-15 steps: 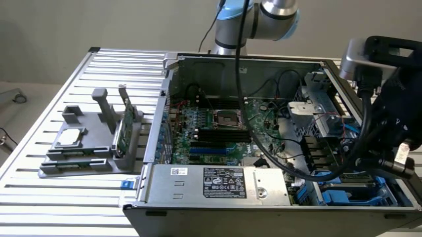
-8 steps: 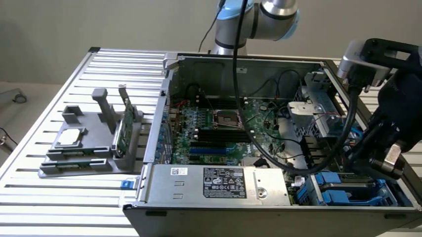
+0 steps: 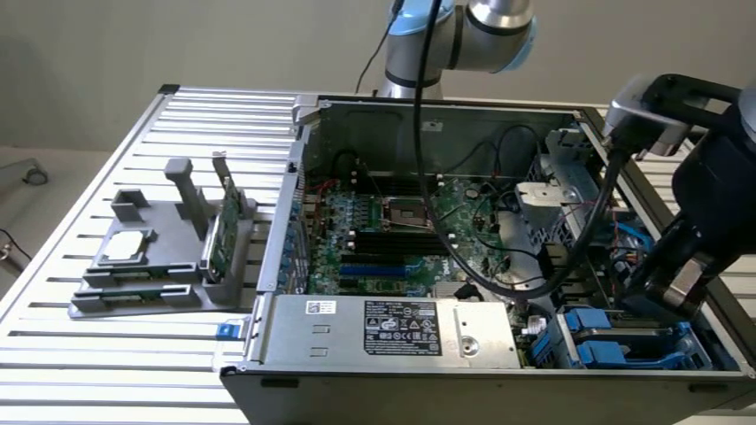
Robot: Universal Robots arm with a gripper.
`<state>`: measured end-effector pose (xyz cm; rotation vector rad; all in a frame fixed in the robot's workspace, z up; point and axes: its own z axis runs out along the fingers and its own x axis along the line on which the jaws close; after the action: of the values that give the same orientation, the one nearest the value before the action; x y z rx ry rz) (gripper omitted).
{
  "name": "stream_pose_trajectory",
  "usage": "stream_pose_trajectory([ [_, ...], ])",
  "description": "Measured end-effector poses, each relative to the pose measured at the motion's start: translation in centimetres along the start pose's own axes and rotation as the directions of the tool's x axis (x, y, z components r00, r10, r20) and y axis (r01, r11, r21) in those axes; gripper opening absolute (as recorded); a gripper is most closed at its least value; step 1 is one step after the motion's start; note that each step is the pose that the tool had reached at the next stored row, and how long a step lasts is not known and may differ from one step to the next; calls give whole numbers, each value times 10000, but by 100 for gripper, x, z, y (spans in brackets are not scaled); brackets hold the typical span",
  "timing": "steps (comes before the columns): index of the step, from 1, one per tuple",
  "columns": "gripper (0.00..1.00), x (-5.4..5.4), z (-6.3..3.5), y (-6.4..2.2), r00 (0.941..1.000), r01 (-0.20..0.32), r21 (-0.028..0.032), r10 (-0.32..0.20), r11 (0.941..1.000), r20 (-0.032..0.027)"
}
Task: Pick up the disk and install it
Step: 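Insert the first disk wire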
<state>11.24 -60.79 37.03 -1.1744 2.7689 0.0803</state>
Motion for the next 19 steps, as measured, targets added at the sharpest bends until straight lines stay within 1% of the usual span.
stream_pose_trajectory([
  [2,40,1,10,0,9994,-360,53,360,9993,-1],
  [4,40,2,16,0,9974,-716,104,716,9974,1],
  [7,40,3,20,0,9921,-1253,181,1253,9920,7],
  [9,40,3,21,0,9870,-1605,232,1605,9868,13],
  [11,40,3,21,0,9805,-1965,284,1966,9801,22],
  [15,40,3,21,0,9642,-2650,383,2650,9635,44],
  [16,40,3,19,-1,9618,-2735,387,2735,9611,51],
  [19,40,3,20,0,9618,-2738,385,2738,9610,53],
])
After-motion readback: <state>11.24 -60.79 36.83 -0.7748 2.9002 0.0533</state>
